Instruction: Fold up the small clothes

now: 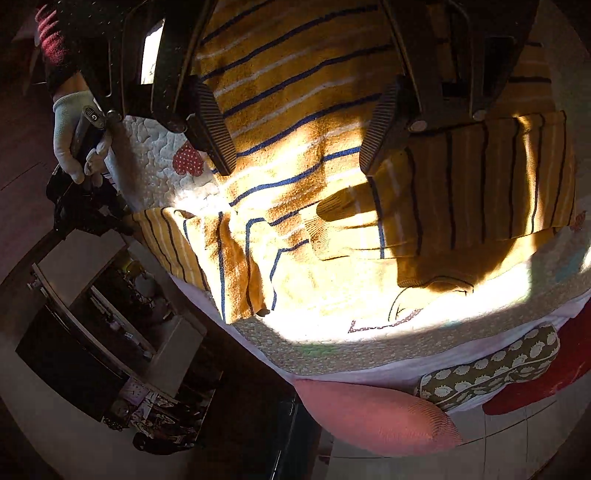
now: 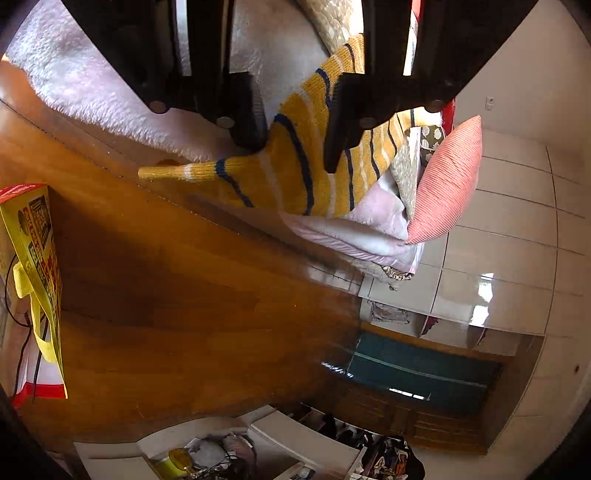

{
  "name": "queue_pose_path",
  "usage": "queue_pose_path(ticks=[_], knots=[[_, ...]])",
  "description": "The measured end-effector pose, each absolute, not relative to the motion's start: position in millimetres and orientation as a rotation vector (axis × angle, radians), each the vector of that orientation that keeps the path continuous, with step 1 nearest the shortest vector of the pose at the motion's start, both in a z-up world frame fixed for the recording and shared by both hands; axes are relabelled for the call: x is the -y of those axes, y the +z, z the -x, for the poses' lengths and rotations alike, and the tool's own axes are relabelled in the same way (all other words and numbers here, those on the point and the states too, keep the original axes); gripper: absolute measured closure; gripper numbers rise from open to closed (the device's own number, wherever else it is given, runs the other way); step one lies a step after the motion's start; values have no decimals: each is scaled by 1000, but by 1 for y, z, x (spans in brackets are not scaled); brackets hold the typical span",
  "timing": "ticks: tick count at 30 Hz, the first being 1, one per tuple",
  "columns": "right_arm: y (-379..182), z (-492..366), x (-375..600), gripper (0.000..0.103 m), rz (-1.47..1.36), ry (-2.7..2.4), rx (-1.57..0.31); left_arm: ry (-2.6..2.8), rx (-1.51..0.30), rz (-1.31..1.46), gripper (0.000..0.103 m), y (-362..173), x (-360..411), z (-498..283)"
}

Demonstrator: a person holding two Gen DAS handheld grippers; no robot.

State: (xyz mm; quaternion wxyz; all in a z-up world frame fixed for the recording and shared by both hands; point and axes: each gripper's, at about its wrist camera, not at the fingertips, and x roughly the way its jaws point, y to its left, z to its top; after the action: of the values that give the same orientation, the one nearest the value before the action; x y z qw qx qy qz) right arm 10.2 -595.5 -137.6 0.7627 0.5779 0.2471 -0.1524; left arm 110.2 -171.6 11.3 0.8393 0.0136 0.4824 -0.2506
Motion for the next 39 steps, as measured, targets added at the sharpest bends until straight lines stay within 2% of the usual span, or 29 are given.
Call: queue_pose_path(ticks=[4, 9, 14, 18, 24, 28, 31, 35, 39], knots=[[-76, -13, 573, 95, -1067, -293, -464, -414, -1012, 30, 34, 12, 98, -111], [17, -53, 490, 95, -773, -179, -450, -259, -963, 119, 34, 22, 8, -105], [58, -110, 371, 95, -574, 16, -527, -117, -882, 149, 34, 31, -64, -90], [42, -148, 269, 95, -469, 170, -646, -48, -861, 201, 34, 31, -113, -81], [-29, -187, 143, 95, -328, 335, -846, 19, -878, 308, 34, 12, -169, -69], [-73, -199, 95, 90, -228, 419, -941, 37, -880, 364, 34, 3, -186, -65], [-88, -197, 75, 80, -258, 509, -992, 35, -873, 379, 34, -1, -189, -65], [-85, -180, 59, 50, -223, 638, -1031, 22, -871, 393, 34, -4, -191, -63], [-70, -162, 73, 47, -204, 696, -1040, 17, -861, 389, 34, -5, -192, -62]])
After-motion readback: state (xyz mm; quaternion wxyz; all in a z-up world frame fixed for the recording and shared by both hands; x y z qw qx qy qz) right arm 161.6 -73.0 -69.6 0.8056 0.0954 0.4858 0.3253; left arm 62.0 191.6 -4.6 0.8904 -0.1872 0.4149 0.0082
